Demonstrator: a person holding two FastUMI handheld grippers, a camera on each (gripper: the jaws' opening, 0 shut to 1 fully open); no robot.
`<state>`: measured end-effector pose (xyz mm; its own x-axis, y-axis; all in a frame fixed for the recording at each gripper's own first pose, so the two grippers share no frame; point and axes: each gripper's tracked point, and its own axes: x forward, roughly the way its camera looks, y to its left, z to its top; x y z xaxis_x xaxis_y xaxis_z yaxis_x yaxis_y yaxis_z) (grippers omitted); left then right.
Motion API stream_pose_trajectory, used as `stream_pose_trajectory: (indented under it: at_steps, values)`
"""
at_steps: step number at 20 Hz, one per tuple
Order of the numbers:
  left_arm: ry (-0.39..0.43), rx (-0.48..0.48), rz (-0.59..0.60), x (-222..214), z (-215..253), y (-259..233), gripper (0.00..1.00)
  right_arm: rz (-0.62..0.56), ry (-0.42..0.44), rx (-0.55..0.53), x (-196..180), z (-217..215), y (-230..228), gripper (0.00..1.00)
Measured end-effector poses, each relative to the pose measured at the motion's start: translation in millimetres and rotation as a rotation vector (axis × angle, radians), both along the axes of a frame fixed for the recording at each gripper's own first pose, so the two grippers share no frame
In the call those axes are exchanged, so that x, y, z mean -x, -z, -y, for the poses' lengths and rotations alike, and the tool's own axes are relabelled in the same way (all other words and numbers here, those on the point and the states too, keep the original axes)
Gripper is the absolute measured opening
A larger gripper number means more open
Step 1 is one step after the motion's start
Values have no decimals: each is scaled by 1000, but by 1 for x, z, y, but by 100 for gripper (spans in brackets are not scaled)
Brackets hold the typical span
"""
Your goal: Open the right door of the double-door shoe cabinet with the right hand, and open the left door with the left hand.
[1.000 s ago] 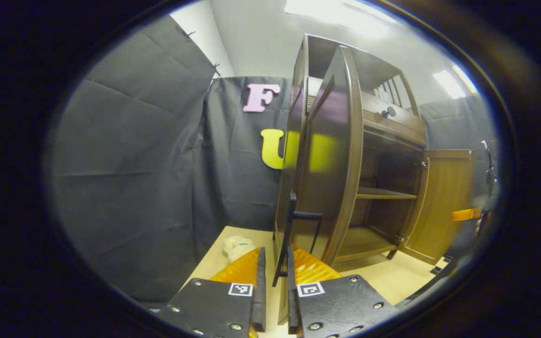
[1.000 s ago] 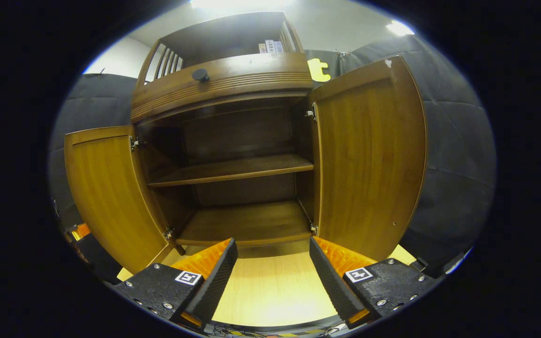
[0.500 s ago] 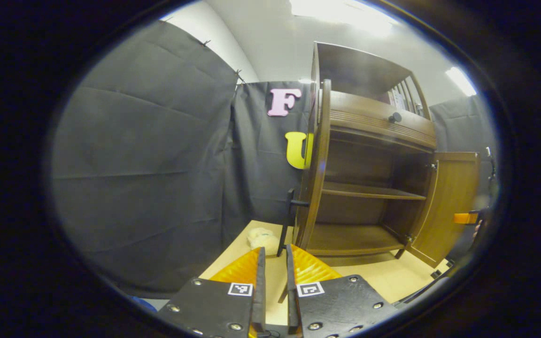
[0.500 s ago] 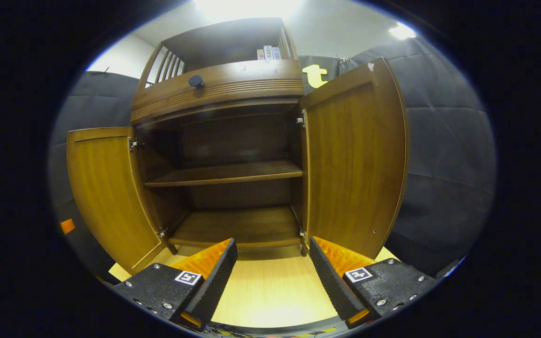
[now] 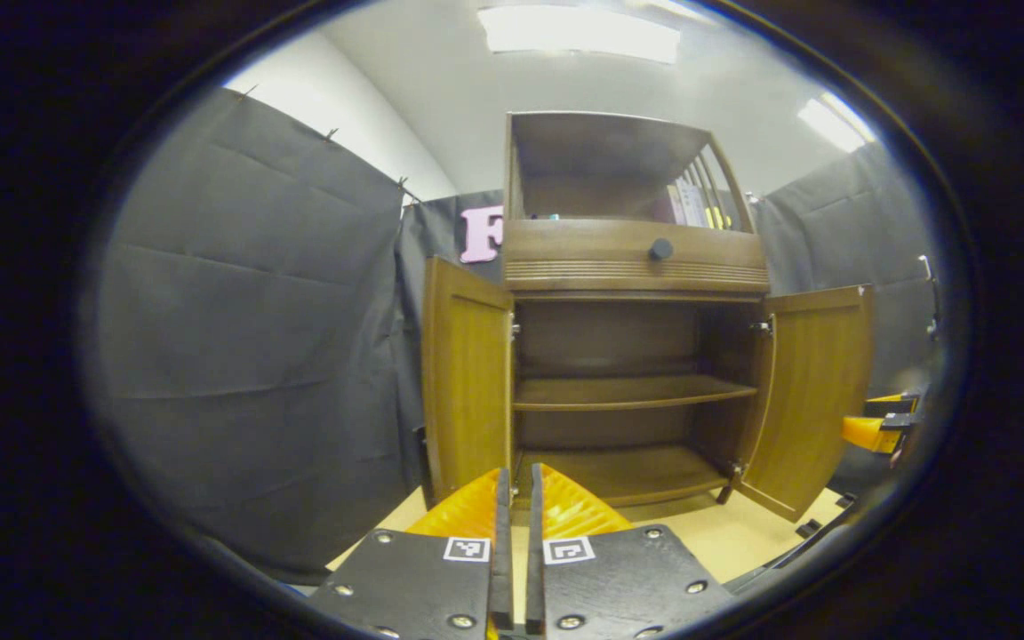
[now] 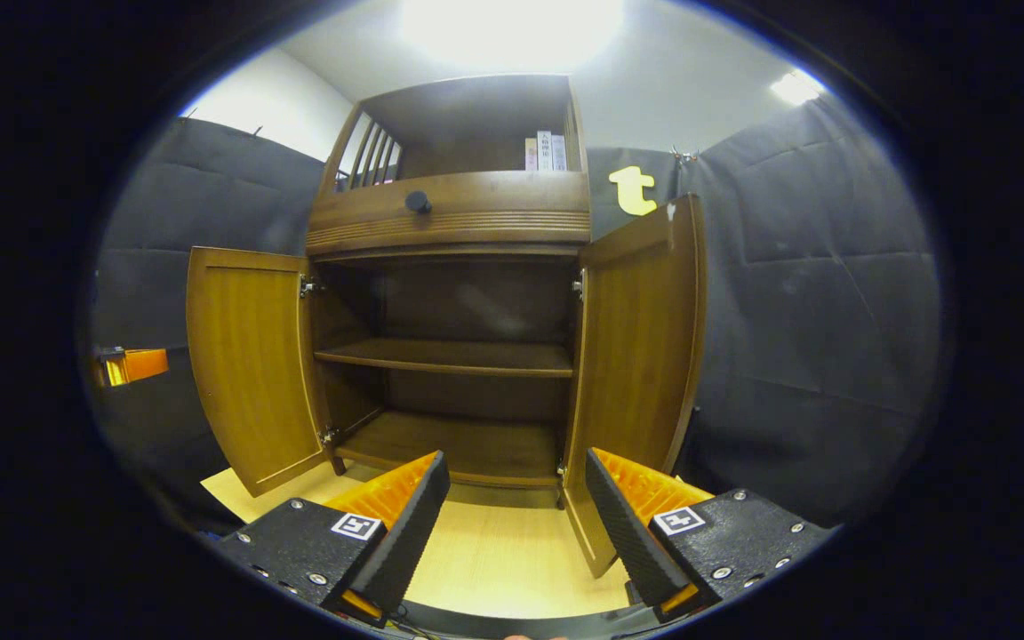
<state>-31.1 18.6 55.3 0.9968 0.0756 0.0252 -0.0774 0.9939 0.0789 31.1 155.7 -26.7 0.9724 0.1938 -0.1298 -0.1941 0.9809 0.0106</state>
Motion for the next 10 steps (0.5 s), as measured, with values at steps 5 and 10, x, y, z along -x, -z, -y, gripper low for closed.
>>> stream_pose_trajectory:
  at_steps: [5, 10]
  values:
    - [-25, 58, 6, 3, 38, 0, 83, 13, 14, -60, 18, 31, -16, 95]
    - [-48, 118, -6, 24, 53, -5, 98, 45, 45, -118, 37, 66, -39, 95]
